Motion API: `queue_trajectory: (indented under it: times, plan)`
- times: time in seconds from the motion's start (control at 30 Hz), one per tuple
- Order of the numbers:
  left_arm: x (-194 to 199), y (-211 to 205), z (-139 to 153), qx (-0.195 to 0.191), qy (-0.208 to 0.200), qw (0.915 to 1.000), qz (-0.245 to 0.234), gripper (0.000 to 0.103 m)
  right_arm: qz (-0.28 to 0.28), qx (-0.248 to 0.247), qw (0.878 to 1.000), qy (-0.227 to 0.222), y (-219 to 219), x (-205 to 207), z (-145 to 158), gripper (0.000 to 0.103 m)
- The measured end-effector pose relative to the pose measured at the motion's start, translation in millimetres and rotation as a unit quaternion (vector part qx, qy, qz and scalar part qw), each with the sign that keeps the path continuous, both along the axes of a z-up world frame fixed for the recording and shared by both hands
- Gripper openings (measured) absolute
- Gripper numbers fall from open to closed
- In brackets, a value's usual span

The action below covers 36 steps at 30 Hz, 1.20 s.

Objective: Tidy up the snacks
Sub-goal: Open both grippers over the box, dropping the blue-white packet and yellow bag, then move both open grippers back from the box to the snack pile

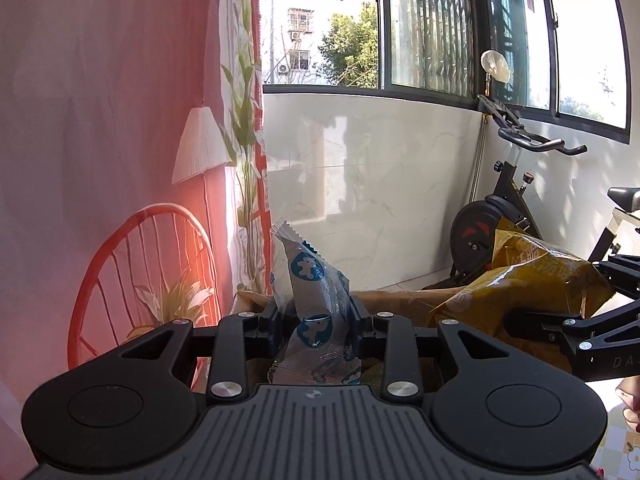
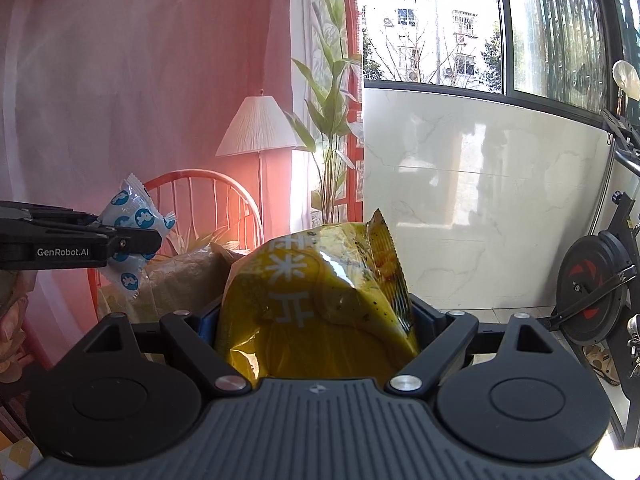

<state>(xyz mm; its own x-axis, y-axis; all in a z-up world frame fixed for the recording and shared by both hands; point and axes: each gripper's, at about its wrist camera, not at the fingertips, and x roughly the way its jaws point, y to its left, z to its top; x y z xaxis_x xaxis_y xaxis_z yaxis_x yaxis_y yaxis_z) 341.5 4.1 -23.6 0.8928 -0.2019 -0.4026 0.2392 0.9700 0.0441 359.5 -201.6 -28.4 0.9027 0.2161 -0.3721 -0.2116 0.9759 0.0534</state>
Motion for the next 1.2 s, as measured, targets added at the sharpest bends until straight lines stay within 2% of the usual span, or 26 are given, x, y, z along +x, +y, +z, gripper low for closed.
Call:
queue_trajectory:
  times: [0.1,0.2,0.23,0.53,0.77,1.2]
  plan:
    - [9,2,-6,-0.008,0.010,0.9999,0.000,0.039,0.000,-0.005,1.000,0.014,7,11,-8,0.090]
    - [15,5,-8,-0.015,0.013,0.9997,0.015,0.063,0.001,0.001,1.000,0.030,11,19,-13,0.095]
    - [16,7,-8,-0.018,0.014,0.9996,0.017,0.064,0.000,0.002,0.999,0.033,12,20,-14,0.096]
    - [-8,15,1,-0.023,0.013,0.9993,0.027,0.068,-0.002,0.030,0.999,0.035,1,0,-9,0.097]
    - [-45,19,8,-0.026,0.009,0.9990,0.036,0.069,-0.002,0.047,0.998,0.035,-11,-44,-9,0.097]
    - [-113,9,-6,-0.039,0.019,0.9983,0.038,0.069,-0.014,0.057,0.997,0.057,-23,-120,-29,0.097]
